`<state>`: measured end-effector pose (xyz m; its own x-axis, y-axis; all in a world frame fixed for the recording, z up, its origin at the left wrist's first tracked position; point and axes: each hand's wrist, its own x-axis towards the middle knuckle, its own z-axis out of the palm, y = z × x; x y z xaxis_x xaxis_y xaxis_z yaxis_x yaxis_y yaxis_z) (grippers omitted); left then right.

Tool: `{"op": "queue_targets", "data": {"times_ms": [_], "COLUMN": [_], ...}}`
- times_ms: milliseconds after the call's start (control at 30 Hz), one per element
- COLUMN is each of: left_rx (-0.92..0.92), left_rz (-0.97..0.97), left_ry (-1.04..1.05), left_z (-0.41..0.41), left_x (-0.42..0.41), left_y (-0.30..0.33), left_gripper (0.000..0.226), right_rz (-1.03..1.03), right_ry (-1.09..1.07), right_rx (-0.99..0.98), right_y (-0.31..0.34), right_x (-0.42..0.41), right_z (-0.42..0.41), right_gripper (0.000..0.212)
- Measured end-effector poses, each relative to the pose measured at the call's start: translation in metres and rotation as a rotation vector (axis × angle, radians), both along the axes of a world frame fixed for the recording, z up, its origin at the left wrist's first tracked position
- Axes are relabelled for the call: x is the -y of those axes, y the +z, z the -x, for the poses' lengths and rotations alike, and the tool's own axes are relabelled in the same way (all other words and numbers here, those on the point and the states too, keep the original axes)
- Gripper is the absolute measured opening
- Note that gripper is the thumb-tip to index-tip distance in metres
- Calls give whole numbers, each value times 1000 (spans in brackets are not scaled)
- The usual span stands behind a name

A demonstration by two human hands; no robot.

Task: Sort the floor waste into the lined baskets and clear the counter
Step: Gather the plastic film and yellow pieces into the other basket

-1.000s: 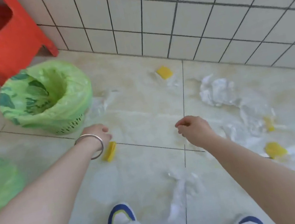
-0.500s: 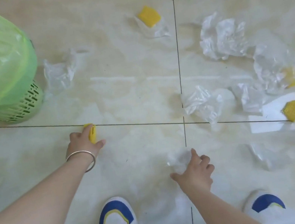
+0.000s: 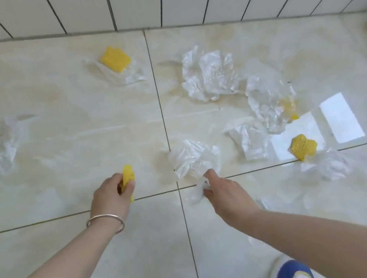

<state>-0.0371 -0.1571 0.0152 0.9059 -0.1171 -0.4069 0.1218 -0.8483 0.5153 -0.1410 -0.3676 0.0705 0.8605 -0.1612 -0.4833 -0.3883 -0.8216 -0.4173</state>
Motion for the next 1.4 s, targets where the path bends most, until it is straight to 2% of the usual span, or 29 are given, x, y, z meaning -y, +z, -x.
{"op": "queue_targets", "data": {"times_ms": [67, 133, 200, 267, 300, 400, 500, 567, 633, 767, 900, 967, 1033, 1133, 1233, 1333, 1400], "left_rx": [23, 50, 17, -108, -180, -250, -53, 69, 104, 112, 101, 102, 153, 212, 93, -3, -44], "left_rz": [166, 248, 160, -16, -82, -222, -266, -210, -171, -65, 146, 253, 357, 451, 328, 82, -67], "left_ry": [-140, -293, -436, -521, -533, -538, -560, -589, -615, -563, -464, -400, -312, -266, -287, -417, -534], "left_z": [-3, 1, 5, 7, 8, 15, 24, 29, 32, 38, 39, 34, 27, 17, 19, 26, 29], "left_x": [58, 110, 149, 176, 185, 196, 193, 193, 198, 221, 246, 259, 272, 298, 327, 344, 346], "left_y": [16, 23, 21, 13, 7, -12, -28, -37, -41, -29, -1, 15, 24, 21, 3, -13, -22], "left_gripper": [16, 13, 9, 6, 10, 11, 3, 10, 12, 12, 39, 51, 39, 21, 19, 16, 16], "right_rz": [130, 308, 331, 252, 205, 83, 71, 64, -8, -83, -245, -262, -197, -127, -57, -17, -27], "right_ry": [16, -29, -237, -441, -525, -692, -767, -791, -802, -723, -924, -1002, -1088, -1257, -1249, -1156, -1091], "right_rx": [149, 253, 69, -196, -247, -255, -192, -103, -83, -88, 110, 212, 309, 369, 263, 132, 54], "right_y": [8, 4, -4, -17, -25, -51, -75, -82, -84, -80, -46, -23, -7, -9, -29, -53, -64], "right_x": [34, 68, 95, 115, 123, 135, 136, 132, 127, 123, 139, 157, 183, 227, 258, 269, 271], "right_z": [8, 27, 43, 59, 66, 80, 92, 96, 97, 97, 88, 84, 81, 74, 57, 40, 31], "right_gripper": [16, 17, 24, 34, 35, 33, 23, 14, 7, 13, 27, 26, 13, 25, 23, 50, 54]}}
